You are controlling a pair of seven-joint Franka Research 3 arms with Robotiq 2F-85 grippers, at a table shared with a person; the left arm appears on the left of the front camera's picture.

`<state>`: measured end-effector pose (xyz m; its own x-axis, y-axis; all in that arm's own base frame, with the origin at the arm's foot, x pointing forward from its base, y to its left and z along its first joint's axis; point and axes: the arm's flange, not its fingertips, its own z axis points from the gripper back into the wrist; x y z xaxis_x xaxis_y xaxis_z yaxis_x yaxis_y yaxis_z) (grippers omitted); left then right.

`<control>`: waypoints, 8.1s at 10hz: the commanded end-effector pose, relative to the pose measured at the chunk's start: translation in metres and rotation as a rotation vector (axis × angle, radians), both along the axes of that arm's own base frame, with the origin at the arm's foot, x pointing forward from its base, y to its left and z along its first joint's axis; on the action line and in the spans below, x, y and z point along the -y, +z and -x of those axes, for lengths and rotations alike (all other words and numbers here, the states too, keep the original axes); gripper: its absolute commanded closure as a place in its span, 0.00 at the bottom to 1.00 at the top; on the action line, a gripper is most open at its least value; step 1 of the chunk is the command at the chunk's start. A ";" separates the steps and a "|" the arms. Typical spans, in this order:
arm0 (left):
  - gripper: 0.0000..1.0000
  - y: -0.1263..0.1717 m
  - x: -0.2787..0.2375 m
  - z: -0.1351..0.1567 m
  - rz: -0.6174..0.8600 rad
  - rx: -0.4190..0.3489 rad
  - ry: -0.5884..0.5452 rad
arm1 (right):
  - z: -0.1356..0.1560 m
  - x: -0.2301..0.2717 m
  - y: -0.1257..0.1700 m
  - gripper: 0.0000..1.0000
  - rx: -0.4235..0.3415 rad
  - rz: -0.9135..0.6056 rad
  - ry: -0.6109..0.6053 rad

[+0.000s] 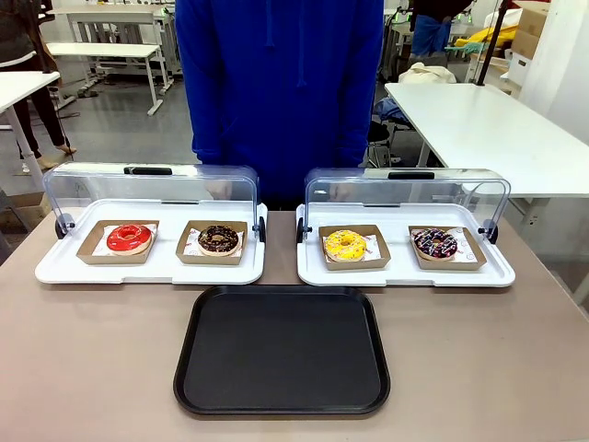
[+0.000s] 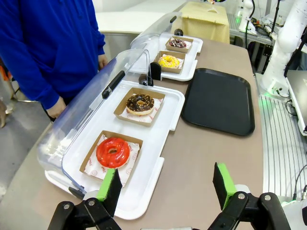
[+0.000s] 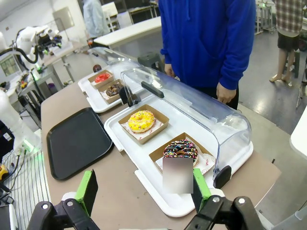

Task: Move the third donut from the left to the tray.
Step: Pick up the Paper togo box containing the Donut indicated by the person and place it on the Handle tray.

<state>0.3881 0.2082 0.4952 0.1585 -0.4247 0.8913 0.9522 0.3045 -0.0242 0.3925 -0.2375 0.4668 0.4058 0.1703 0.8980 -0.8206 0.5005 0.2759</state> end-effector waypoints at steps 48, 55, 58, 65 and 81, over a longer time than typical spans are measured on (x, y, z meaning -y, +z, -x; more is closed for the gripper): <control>0.00 0.001 0.000 0.002 0.001 0.006 -0.014 | -0.001 0.000 0.002 0.00 0.019 -0.011 0.003; 0.00 0.001 0.000 0.002 0.001 0.006 -0.014 | -0.001 0.000 0.002 0.00 0.019 -0.011 0.003; 0.00 0.001 0.000 0.002 0.001 0.006 -0.014 | -0.001 0.000 0.002 0.00 0.019 -0.011 0.003; 0.00 0.001 0.000 0.002 0.001 0.006 -0.014 | -0.001 0.000 0.002 0.00 0.019 -0.011 0.003; 0.00 0.001 0.000 0.002 0.001 0.006 -0.014 | -0.001 0.000 0.002 0.00 0.019 -0.011 0.003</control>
<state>0.3881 0.2082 0.4952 0.1585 -0.4248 0.8913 0.9522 0.3045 -0.0242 0.3925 -0.2375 0.4668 0.4058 0.1701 0.8980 -0.8206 0.5004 0.2761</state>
